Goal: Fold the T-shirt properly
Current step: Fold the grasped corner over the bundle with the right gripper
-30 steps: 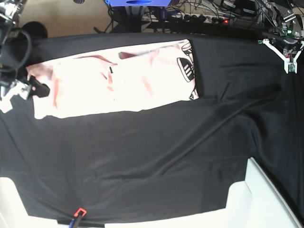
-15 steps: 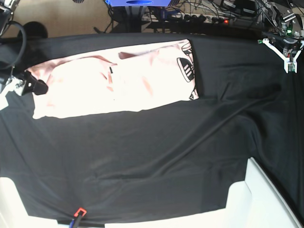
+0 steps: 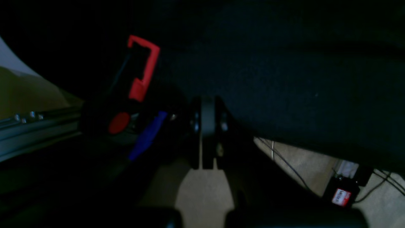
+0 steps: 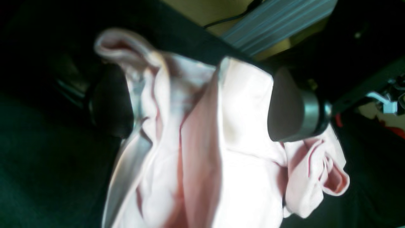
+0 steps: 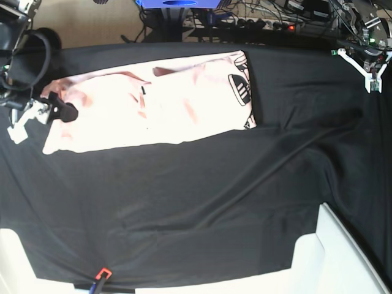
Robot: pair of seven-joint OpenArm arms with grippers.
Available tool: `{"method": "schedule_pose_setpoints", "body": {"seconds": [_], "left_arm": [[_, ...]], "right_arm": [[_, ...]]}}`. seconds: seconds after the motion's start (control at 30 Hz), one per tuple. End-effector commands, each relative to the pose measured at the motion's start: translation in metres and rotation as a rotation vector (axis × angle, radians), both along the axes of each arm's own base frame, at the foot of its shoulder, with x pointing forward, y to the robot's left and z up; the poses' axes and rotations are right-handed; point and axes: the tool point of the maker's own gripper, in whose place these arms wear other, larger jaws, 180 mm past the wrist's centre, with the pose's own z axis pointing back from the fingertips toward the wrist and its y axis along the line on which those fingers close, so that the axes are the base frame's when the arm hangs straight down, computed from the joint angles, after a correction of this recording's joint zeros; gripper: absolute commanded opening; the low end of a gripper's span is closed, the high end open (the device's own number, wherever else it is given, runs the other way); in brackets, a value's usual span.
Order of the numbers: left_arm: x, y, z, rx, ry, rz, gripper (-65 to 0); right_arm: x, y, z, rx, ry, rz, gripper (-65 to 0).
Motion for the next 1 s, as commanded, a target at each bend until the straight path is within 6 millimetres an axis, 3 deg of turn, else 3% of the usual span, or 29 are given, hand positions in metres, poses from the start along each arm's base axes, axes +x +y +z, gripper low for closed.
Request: {"method": "schedule_pose_setpoints", "body": {"seconds": [0.0, 0.17, 0.37, 0.67, 0.87, 0.9, 0.97], "left_arm": [[0.003, 0.011, 0.01, 0.034, -0.015, -0.006, -65.0], [0.0, 0.015, 0.012, 0.043, -0.006, -0.012, -65.0], [-0.001, 0.015, 0.012, 0.042, -0.006, -0.01, -65.0], [0.0, 0.014, 0.012, 0.043, -0.004, -0.015, -65.0], [-0.001, 0.015, 0.012, 0.042, -0.006, -0.011, -65.0], [0.0, 0.015, 0.012, 0.041, -0.005, -0.013, -65.0], [0.0, 0.014, 0.011, 0.041, -0.005, -0.014, -65.0]], "right_arm": [[0.011, -0.012, 0.008, -0.037, -0.034, 0.0, 0.0], [0.007, -0.034, 0.007, -0.112, -0.012, 0.006, 0.0], [0.015, -0.037, 0.011, -0.128, -0.031, 0.005, 0.0], [0.011, 0.0, 0.0, -0.085, -0.006, 0.088, 0.0], [0.01, 0.013, -0.004, -0.068, -0.001, 0.106, 0.0], [0.009, 0.014, -0.004, -0.067, 0.001, 0.108, -0.6], [0.008, 0.016, -0.005, -0.063, 0.006, 0.111, -8.1]]}}
